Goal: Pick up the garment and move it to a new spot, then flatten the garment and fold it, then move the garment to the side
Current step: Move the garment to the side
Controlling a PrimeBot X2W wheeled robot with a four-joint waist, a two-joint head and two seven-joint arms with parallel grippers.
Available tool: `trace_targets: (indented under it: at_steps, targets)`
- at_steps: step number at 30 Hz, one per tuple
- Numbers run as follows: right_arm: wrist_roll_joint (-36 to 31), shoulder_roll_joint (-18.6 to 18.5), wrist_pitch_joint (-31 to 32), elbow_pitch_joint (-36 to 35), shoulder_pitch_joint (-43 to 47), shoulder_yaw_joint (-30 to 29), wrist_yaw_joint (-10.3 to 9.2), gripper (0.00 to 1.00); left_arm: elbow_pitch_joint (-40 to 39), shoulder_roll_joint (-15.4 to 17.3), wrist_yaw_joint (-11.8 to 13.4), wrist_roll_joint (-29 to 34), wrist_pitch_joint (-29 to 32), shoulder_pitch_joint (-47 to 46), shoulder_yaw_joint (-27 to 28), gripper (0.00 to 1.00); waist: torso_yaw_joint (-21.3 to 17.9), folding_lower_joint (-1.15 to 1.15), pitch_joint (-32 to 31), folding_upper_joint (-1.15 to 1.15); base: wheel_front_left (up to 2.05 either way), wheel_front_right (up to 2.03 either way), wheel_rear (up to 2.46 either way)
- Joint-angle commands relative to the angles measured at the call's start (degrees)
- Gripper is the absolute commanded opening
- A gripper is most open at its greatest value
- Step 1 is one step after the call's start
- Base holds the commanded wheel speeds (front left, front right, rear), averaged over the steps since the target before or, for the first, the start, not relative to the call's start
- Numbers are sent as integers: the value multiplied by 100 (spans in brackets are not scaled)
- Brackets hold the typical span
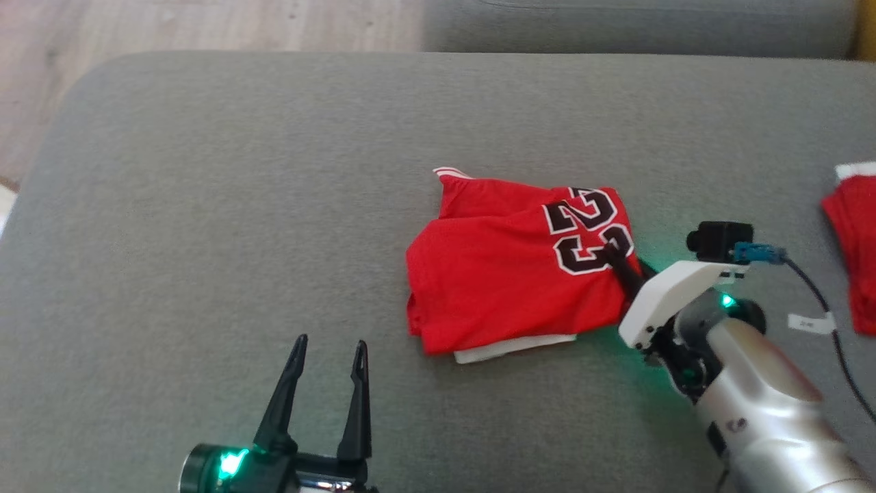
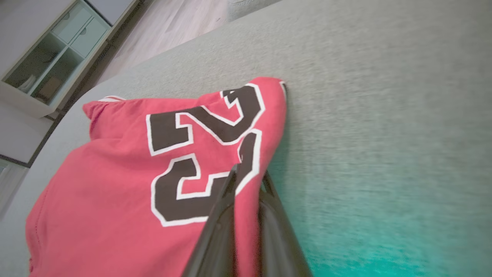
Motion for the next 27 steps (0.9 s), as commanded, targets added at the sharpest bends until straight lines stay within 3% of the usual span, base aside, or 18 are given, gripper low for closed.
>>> trace_targets:
  at_steps: [1,8,15,20,21,22,23,27]
  targets:
    - [24,-116,-129,-176,-178,86,-4,0,-209,-60,59,-34,-55,-210,179,100,-125,0,38,0,0,0,0]
    - [-173,-1179,-599,-550,-313,51,-4,0,-340,-61,317,-281,-55,-342,426,100,-789,0,356,0,0,0,0]
    - [-535,-2374,-779,-868,-606,-628,-4,0,-552,-61,51,-149,-55,-703,537,100,-1290,0,915,0,0,0,0]
    - [-797,-2928,-836,-986,-751,-1292,-4,0,-617,-61,-73,-83,-55,-944,622,100,-1466,0,1227,0,0,0,0]
    - [-891,-2995,-886,-995,-780,-1435,-4,5,-614,-61,-91,-69,-55,-982,631,100,-1481,0,1267,0,0,0,0]
    - [-1028,-3049,-956,-992,-803,-1572,-4,57,-605,-61,-106,-59,-55,-1021,638,100,-1488,0,1292,0,0,0,0]
    - [-1216,-3088,-1081,-965,-828,-1734,-4,100,-590,-61,-121,-57,-55,-1057,643,100,-1488,0,1308,0,0,0,0]
    - [-2055,-2758,-1552,-930,-767,-2245,-4,100,-425,-61,-156,-91,-55,-1165,640,100,-1388,0,1132,0,0,0,0]
